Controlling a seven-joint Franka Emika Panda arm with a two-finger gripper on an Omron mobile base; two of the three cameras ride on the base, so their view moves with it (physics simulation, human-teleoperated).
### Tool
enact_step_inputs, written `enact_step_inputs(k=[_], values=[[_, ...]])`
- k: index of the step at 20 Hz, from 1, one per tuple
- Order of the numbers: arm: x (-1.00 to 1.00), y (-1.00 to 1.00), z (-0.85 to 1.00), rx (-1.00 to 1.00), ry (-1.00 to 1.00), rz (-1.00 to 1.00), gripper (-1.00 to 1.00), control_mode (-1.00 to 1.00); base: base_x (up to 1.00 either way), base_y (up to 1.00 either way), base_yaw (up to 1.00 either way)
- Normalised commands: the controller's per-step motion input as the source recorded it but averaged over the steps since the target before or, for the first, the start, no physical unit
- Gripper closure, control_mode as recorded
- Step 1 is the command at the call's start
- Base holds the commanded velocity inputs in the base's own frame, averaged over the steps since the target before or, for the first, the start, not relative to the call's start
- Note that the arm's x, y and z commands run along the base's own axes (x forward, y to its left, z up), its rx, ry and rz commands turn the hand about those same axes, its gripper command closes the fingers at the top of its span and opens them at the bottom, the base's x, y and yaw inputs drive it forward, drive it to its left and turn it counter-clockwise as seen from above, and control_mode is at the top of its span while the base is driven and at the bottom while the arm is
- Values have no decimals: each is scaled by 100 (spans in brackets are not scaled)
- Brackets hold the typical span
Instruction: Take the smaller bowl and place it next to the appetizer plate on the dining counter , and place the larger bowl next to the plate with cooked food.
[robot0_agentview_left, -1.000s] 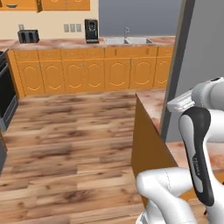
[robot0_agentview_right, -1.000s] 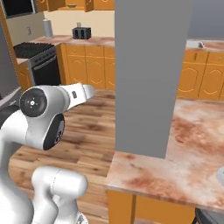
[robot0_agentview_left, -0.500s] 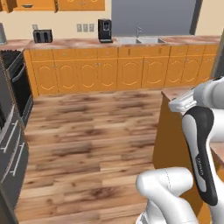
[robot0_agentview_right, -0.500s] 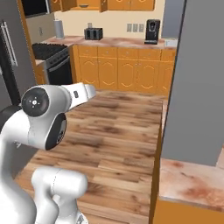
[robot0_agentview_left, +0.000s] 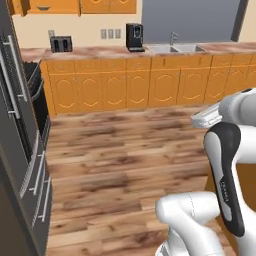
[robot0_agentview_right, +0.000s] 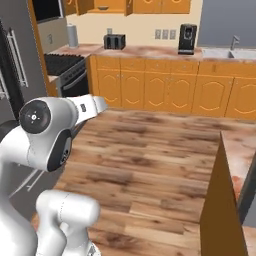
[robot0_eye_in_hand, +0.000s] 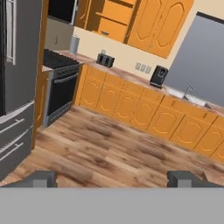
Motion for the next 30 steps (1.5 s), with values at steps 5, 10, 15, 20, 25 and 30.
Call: enact_step_inputs(k=[5,10,15,20,25,30], values=[[0,0,0,0,0,0,-100,100,100,37,-4],[0,0,0,0,0,0,-100,100,100,55,-1],[0,0,0,0,0,0,-100,100,100,74,0],[0,0,0,0,0,0,-100,100,100,81,1],[0,0,0,0,0,0,-100,100,100,40,1],[0,0,0,0,0,0,-100,100,100,4,5]])
